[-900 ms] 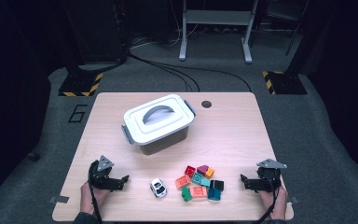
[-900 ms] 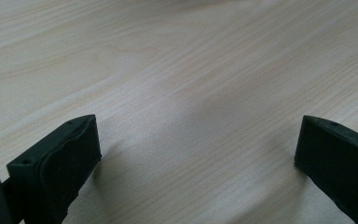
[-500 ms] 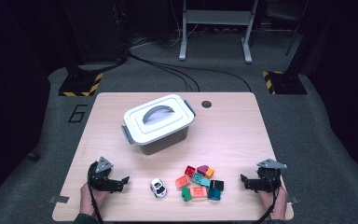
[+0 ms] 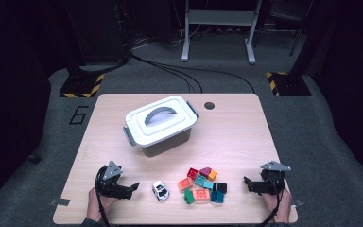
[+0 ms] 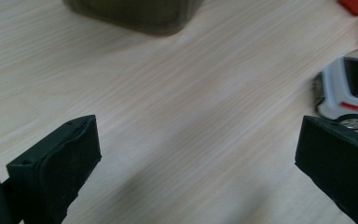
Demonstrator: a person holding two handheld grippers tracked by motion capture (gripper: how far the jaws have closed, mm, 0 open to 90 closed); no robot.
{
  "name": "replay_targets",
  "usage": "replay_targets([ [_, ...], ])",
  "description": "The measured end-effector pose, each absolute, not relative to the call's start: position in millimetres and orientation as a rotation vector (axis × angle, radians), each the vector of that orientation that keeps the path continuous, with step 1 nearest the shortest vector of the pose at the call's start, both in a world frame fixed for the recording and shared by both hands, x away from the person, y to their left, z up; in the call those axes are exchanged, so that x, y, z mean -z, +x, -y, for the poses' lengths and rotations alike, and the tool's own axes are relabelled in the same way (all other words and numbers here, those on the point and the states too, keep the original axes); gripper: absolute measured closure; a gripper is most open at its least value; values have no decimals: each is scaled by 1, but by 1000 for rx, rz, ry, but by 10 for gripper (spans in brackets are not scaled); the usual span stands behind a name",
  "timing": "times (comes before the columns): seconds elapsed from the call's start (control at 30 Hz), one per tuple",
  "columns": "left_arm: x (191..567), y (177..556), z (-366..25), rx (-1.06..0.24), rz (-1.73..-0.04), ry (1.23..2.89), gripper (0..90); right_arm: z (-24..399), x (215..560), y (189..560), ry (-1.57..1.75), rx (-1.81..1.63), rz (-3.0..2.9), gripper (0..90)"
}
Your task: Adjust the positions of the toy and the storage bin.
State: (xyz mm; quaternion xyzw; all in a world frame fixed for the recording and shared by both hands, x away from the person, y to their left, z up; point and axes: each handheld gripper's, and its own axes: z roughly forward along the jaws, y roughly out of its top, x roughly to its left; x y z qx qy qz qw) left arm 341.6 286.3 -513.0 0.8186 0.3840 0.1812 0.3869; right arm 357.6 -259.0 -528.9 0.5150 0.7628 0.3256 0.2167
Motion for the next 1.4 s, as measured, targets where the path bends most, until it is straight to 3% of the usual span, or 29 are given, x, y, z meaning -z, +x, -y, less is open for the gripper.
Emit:
replay_targets([
  [0.6, 515, 321, -236, -364, -861, 2107, 0, 260, 529, 358, 1423, -897, -2108, 17],
  [1.4, 526, 317, -193, -341, -764, 2186, 1, 260, 529, 358, 1431, -898, -2102, 22],
])
